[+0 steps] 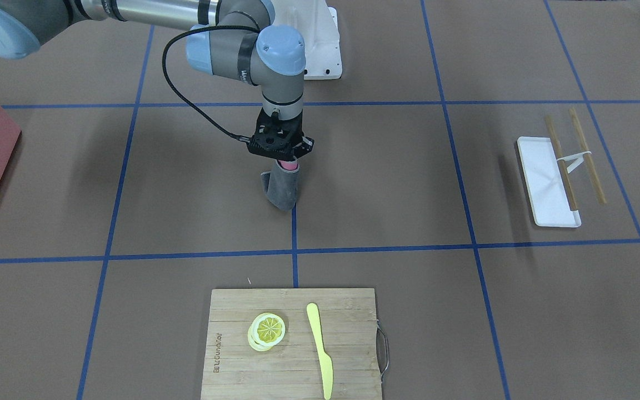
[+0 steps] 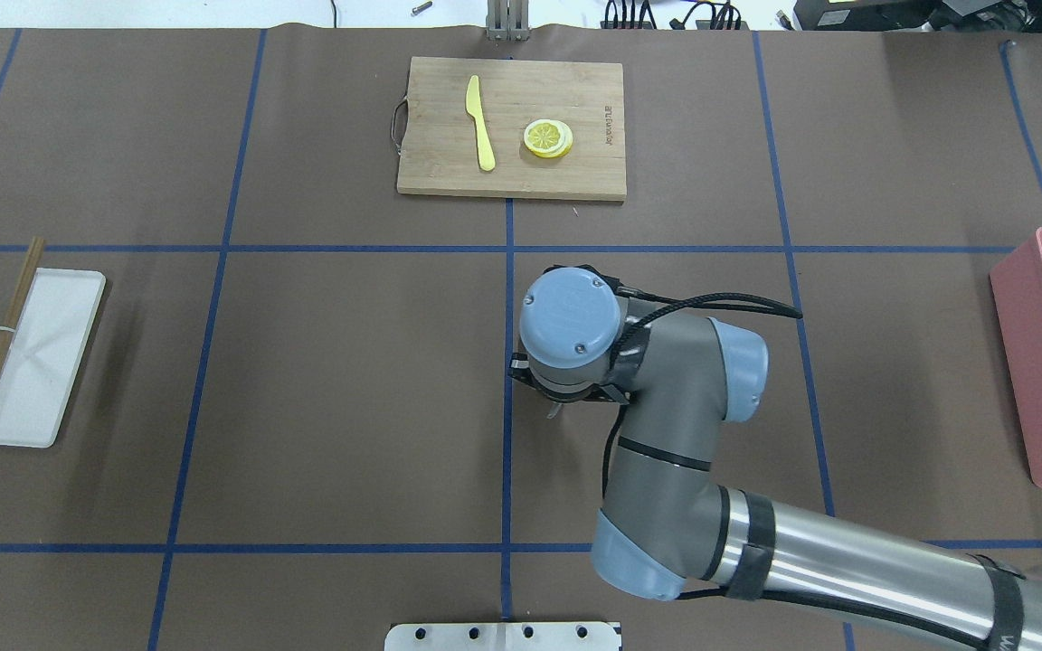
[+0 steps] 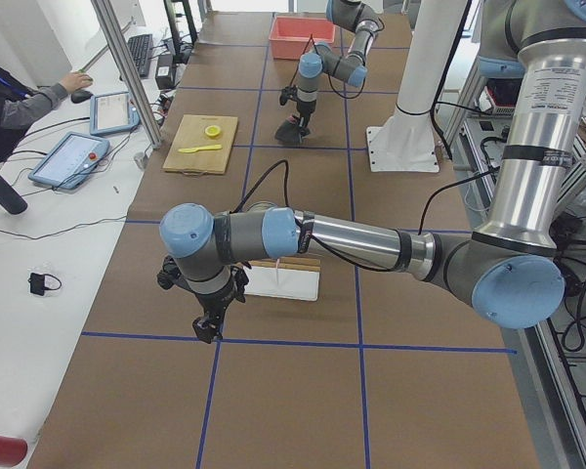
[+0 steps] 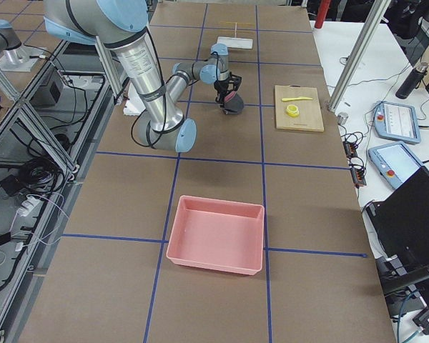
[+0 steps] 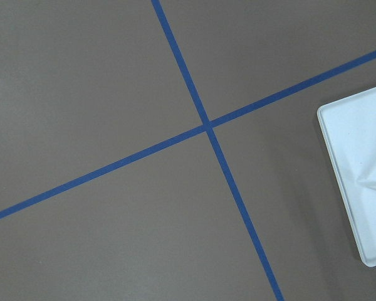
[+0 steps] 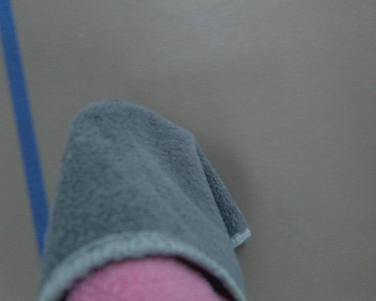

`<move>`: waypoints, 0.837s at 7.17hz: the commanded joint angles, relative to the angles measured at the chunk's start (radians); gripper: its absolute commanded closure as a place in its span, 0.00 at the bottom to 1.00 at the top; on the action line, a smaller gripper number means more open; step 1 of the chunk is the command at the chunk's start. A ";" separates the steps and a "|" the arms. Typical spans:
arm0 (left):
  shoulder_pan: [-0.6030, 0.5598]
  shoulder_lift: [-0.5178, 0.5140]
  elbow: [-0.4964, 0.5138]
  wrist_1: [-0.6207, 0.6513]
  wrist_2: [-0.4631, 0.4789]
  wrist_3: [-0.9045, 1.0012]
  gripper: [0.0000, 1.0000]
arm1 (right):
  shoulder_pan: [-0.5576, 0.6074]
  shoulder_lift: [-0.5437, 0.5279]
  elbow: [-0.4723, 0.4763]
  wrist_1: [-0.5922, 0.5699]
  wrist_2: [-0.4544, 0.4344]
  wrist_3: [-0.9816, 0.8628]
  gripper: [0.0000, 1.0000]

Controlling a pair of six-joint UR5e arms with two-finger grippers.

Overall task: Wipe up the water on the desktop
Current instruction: 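Wipe the table with the cloth, sweeping toward the cutting board and back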

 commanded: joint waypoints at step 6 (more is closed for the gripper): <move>0.000 0.000 -0.005 0.000 0.000 0.000 0.01 | 0.147 -0.555 0.360 -0.083 0.011 -0.432 1.00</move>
